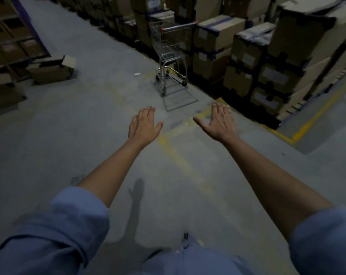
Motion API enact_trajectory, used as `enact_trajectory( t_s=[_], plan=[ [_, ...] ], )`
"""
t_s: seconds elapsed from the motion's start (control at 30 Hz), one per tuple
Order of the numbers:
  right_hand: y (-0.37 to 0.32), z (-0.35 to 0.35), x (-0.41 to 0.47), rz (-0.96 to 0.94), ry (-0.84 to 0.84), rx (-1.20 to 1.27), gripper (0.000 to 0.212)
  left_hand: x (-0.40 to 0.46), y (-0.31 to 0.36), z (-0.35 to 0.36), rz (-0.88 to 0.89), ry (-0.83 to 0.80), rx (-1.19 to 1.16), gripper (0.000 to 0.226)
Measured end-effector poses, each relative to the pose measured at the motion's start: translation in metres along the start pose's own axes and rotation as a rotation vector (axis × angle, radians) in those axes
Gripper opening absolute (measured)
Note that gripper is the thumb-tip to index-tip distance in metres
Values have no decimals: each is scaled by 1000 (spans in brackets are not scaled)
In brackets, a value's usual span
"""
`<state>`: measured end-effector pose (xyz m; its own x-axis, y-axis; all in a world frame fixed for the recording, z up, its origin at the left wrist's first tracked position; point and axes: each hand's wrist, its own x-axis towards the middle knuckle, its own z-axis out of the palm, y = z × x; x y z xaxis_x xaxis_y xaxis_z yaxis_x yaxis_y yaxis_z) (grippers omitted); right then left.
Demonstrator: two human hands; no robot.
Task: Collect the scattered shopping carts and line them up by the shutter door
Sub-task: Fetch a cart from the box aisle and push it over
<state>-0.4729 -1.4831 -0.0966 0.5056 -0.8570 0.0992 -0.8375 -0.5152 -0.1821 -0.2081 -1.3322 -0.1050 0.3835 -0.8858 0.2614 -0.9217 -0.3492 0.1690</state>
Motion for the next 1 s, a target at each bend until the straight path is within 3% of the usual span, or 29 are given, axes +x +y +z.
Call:
enact_trajectory(
  t_s=[0.37, 0.83, 1.0],
  plan=[
    [36, 14, 366, -171, 60, -121, 120, 353, -32, 98, -56, 39, 26, 67],
    [125, 33, 833, -61, 61, -83, 119, 830, 7, 231, 72, -9, -38, 62],
    [141, 60, 1009, -134, 66, -55, 116, 983, -11, 287, -26, 10, -24, 62]
  ],
)
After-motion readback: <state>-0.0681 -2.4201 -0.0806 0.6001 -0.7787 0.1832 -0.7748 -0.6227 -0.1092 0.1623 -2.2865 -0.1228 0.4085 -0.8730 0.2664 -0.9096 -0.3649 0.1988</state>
